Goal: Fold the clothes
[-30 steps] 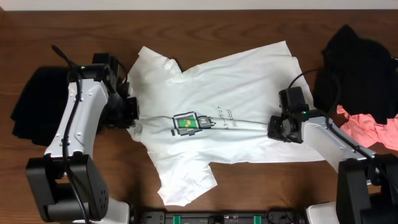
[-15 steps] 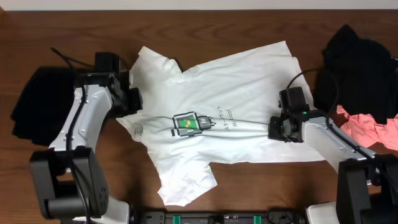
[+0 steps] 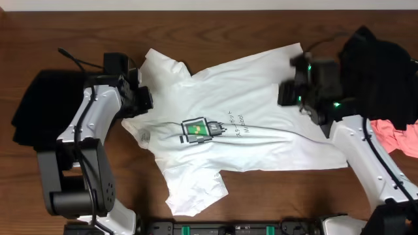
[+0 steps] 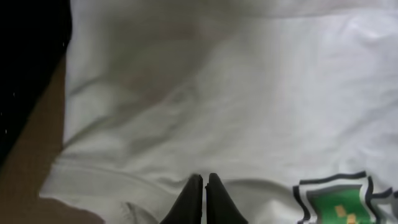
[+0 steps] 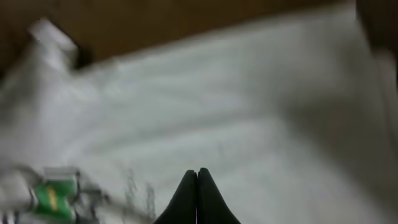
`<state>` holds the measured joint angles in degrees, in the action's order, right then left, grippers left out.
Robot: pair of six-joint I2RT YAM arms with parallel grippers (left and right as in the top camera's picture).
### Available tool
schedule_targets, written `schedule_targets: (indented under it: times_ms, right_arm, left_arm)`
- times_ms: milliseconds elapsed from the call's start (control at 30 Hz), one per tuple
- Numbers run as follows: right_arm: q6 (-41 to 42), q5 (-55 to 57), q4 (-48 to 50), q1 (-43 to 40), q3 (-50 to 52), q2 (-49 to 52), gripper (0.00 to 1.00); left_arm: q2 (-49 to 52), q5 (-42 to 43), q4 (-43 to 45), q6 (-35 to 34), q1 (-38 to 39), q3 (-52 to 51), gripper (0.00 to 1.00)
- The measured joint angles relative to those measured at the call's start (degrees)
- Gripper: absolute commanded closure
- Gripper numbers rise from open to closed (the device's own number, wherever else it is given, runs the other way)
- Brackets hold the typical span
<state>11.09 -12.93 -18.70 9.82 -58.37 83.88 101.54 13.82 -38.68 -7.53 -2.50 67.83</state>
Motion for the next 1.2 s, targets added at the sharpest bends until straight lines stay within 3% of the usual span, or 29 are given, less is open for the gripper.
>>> schedule_targets:
  times_ms: [233, 533, 933, 1200]
  right_arm:
    - [-1.1, -2.1, 13.1, 0.0, -0.6, 13.7, 0.99]
    - [0.9, -2.9, 12.0, -1.1, -13.0, 34.5, 0.99]
    - [3.4, 0.8, 8.1, -2.5, -25.1, 43.6, 0.99]
    - [3.2, 1.9, 8.3, -13.0, -28.5, 45.9, 0.99]
  left_arm:
    - [-3.4, 0.4, -8.6, 0.0, 0.0, 2.1, 0.91]
    - [-22.8, 0.8, -15.1, 0.0, 2.0, 7.0, 0.85]
    - [-28.0, 0.8, -21.2, 0.0, 4.1, 7.0, 0.85]
    - [-28.0, 0.8, -22.8, -0.2, 4.1, 7.0, 0.85]
